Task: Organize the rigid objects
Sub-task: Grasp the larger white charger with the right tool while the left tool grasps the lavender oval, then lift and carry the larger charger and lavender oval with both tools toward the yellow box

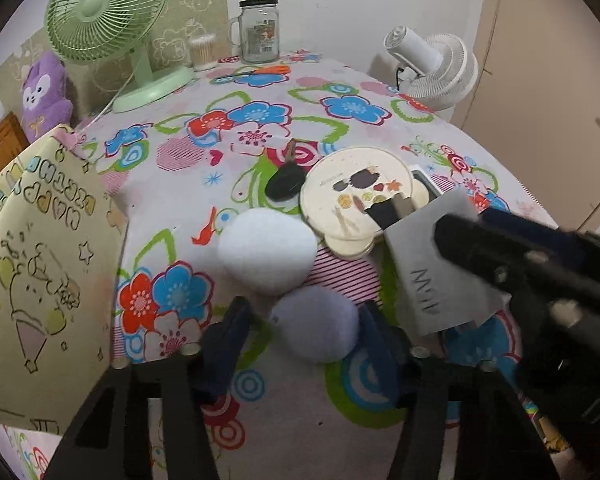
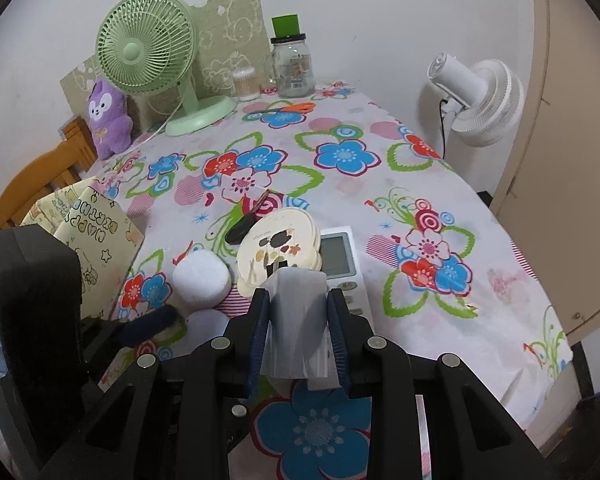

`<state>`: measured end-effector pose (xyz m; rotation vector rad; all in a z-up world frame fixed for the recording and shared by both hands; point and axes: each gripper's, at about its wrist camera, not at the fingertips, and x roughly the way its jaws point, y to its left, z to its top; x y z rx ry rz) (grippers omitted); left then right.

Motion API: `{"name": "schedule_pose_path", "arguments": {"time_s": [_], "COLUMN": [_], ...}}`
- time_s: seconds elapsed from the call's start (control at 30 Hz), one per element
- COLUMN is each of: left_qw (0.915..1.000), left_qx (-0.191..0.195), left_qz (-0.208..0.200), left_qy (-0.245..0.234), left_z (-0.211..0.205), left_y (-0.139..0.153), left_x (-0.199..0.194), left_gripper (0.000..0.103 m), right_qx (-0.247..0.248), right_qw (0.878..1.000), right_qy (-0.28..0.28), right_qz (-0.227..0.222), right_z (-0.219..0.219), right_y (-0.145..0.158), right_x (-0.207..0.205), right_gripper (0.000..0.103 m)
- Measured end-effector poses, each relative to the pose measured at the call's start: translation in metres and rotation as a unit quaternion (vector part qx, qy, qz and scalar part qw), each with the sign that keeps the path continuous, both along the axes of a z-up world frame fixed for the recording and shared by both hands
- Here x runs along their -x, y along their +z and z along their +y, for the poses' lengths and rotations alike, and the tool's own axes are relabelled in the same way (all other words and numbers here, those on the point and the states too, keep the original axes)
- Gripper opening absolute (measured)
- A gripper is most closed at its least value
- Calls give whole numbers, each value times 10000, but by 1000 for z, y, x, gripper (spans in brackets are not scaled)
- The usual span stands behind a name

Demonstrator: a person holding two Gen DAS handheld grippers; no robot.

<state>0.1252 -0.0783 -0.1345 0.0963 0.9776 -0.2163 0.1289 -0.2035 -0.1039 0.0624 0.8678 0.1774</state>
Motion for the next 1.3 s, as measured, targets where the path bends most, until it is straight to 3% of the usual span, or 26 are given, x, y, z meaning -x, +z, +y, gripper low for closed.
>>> {"name": "schedule_pose_path", "arguments": {"time_s": [0.6, 0.77, 0.97, 1.03, 1.3], "left_qw": [9998, 9997, 9996, 9995, 9995], "left_qx": [80, 173, 163, 172, 249], "left_qz": [-33, -8, -37, -40, -12], "left_qy": [162, 196, 242, 244, 200], "left_z": [27, 35, 46, 46, 46], "left_y": [0, 0, 1, 0, 3], "left_x": [19, 24, 28, 28, 30], "left_gripper": [47, 47, 47, 47, 47], "right_qx": [151, -126, 186, 183, 374], "right_qw": [9996, 9977, 9960, 9972, 9974], "right_qy": [225, 506, 505, 386, 231], "right_qz": [95, 431, 718, 614, 573], "right_z": [26, 39, 54, 53, 53], "right_y": [-6, -17, -38, -39, -35], "right_x": [1, -1, -7, -7, -3], "right_gripper": [32, 34, 41, 33, 30]}}
